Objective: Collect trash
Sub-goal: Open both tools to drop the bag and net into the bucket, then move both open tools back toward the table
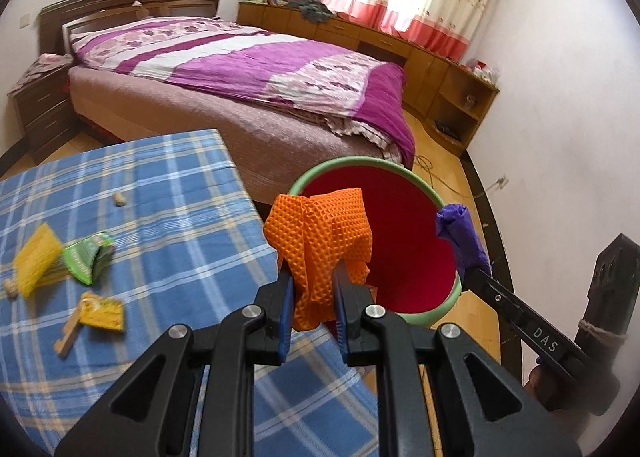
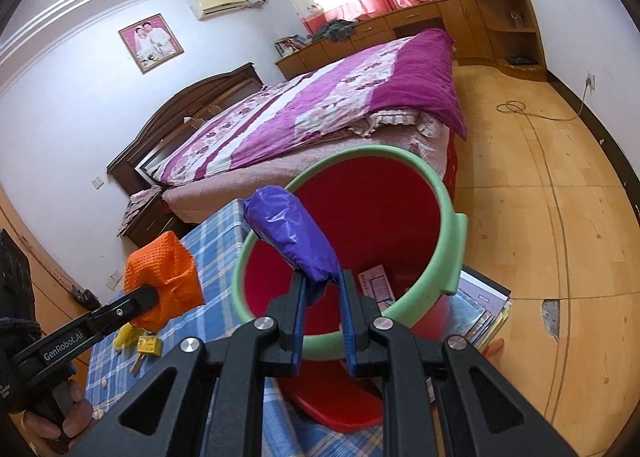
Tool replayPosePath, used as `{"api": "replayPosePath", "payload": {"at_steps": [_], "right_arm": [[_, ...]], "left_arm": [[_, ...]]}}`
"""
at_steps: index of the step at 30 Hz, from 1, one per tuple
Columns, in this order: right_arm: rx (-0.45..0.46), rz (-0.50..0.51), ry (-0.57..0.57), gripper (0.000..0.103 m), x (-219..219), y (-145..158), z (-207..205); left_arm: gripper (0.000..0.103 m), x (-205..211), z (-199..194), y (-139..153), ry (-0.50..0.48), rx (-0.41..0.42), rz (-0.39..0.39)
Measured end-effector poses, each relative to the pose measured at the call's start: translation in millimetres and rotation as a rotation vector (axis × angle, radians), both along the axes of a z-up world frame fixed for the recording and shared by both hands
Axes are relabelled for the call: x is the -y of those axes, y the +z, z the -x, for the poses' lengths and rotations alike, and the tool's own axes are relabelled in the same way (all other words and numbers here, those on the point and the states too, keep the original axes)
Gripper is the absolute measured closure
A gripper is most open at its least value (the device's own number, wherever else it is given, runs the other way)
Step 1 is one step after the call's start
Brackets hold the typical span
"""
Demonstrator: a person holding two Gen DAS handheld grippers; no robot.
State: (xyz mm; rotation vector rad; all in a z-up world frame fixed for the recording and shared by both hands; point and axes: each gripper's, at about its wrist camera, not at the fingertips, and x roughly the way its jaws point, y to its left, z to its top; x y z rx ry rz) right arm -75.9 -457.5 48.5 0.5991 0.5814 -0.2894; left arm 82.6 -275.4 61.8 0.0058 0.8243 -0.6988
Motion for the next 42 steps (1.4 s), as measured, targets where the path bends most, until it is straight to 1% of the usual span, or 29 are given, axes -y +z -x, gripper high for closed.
{"api": "replayPosePath", "payload": {"at_steps": [4, 9, 11, 14, 16, 18, 19, 23, 26, 29, 33, 42], "right_arm": [[-0.014, -0.013, -0.013, 0.084, 12, -8, -5], [-0.031, -0.023, -0.021, 0.081, 21, -16, -11], [-0.035, -0.024, -0.023, 0.081, 24, -17, -13], [-0.038, -0.019, -0.027, 0.08, 26, -19, -15], [-0.041, -0.018, -0.029, 0.08, 26, -19, -17], [-0.042, -0.024, -0.029, 0.079, 27, -21, -18], [-0.043, -0.028, -0.03, 0.076, 28, -21, -19], [-0.039, -0.036, -0.031, 0.069, 28, -22, -18], [-0.033, -0.032, -0.038, 0.061, 27, -20, -15], [-0.029, -0.029, -0.045, 0.056, 27, -18, -13], [-0.021, -0.027, -0.046, 0.053, 24, -13, -11], [-0.007, -0.009, -0.021, 0.042, 6, -2, -12]], "left_arm": [[0.086, 21, -7, -8, -0.035, -0.013, -0.014], [0.086, 42, -12, -17, -0.067, 0.008, -0.039], [0.085, 45, -13, -18, -0.076, 0.008, -0.037], [0.076, 50, -15, -20, -0.082, -0.004, -0.034], [0.076, 51, -15, -20, -0.083, 0.0, -0.029], [0.071, 51, -14, -19, -0.083, 0.011, -0.031], [0.069, 51, -13, -18, -0.08, 0.016, -0.032], [0.067, 47, -11, -15, -0.066, 0.03, -0.038], [0.065, 42, -12, -14, -0.053, 0.026, -0.036], [0.065, 35, -11, -12, -0.039, 0.022, -0.028], [0.065, 22, -9, -9, -0.013, 0.019, -0.019], [0.065, -15, -9, -6, 0.065, 0.01, 0.003]]}}
